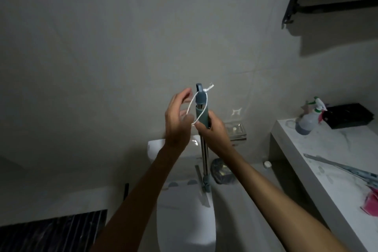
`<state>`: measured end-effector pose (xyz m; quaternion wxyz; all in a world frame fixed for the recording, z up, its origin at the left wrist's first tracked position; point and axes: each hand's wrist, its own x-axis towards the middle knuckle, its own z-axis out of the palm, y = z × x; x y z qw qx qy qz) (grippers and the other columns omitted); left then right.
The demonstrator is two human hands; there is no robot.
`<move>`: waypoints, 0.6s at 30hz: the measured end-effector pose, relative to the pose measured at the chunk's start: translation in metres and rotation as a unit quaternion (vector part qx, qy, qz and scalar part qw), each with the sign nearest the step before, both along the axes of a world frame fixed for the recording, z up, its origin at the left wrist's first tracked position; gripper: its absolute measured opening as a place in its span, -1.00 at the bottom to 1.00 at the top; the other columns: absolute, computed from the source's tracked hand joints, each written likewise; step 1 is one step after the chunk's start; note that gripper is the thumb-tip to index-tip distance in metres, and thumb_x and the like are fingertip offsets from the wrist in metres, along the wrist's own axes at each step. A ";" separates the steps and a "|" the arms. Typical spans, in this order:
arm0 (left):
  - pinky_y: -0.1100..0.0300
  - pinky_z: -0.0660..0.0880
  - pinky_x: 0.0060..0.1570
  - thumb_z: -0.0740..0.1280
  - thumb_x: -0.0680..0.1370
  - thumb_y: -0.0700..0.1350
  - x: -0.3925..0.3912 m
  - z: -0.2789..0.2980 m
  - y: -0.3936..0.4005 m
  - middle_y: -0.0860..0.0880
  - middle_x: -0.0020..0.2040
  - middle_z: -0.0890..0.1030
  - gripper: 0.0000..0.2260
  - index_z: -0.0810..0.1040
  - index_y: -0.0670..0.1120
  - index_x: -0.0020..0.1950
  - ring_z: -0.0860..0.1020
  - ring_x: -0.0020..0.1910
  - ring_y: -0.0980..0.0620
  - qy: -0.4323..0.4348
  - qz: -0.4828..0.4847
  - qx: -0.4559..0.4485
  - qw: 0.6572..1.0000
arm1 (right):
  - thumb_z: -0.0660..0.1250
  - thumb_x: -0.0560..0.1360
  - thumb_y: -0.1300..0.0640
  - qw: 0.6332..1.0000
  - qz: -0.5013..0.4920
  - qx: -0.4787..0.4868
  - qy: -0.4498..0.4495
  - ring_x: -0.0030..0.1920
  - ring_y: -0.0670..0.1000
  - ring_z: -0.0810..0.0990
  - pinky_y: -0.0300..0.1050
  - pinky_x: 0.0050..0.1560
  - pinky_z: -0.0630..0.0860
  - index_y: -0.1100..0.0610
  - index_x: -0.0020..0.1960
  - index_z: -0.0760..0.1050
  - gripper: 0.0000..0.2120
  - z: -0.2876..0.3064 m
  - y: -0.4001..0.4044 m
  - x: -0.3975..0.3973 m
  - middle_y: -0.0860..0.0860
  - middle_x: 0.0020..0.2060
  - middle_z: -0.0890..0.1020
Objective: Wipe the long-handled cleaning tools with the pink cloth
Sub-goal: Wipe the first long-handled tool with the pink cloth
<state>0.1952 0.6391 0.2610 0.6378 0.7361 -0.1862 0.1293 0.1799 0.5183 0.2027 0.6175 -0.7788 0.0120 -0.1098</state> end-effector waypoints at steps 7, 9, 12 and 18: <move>0.12 0.51 0.21 0.32 0.60 -0.18 0.022 0.032 0.004 -0.05 0.15 0.64 -0.80 0.65 -0.16 0.17 0.56 0.13 0.09 -0.077 0.077 0.169 0.980 | 0.36 0.57 0.12 0.992 0.113 -0.058 0.003 -0.28 -0.14 0.53 -0.20 -0.23 0.48 0.01 -0.02 0.52 -0.97 0.004 0.013 0.009 -0.07 -0.24 0.59; 0.21 0.50 0.14 0.35 0.57 -0.21 0.026 0.028 0.005 -0.07 0.06 0.65 -0.88 0.68 -0.20 -0.01 0.57 0.02 0.11 -0.101 0.118 0.163 0.974 | 0.36 0.56 0.10 0.992 0.113 -0.063 -0.005 -0.27 -0.19 0.54 -0.24 -0.20 0.47 -0.10 -0.05 0.49 -0.89 0.002 0.012 0.009 -0.12 -0.24 0.59; 0.25 0.49 0.18 0.40 0.54 -0.21 0.025 0.022 -0.001 -0.08 0.17 0.62 -0.90 0.69 -0.21 -0.06 0.56 0.12 0.10 -0.081 0.115 0.157 0.977 | 0.36 0.49 -0.01 0.991 0.105 -0.081 0.027 -0.23 -0.11 0.58 -0.09 -0.19 0.54 -0.04 -0.01 0.51 -0.89 -0.002 0.006 0.011 -0.09 -0.20 0.62; 0.29 0.50 -0.09 0.43 0.53 -0.24 0.010 0.036 -0.021 -0.01 -0.13 0.64 -0.95 0.70 -0.16 -0.10 0.59 -0.13 0.09 -0.141 0.096 0.067 0.983 | 0.42 0.45 0.15 0.965 0.175 -0.167 0.097 -0.11 0.09 0.65 0.23 -0.01 0.62 0.11 0.01 0.53 -0.85 -0.017 -0.010 0.011 0.06 -0.12 0.64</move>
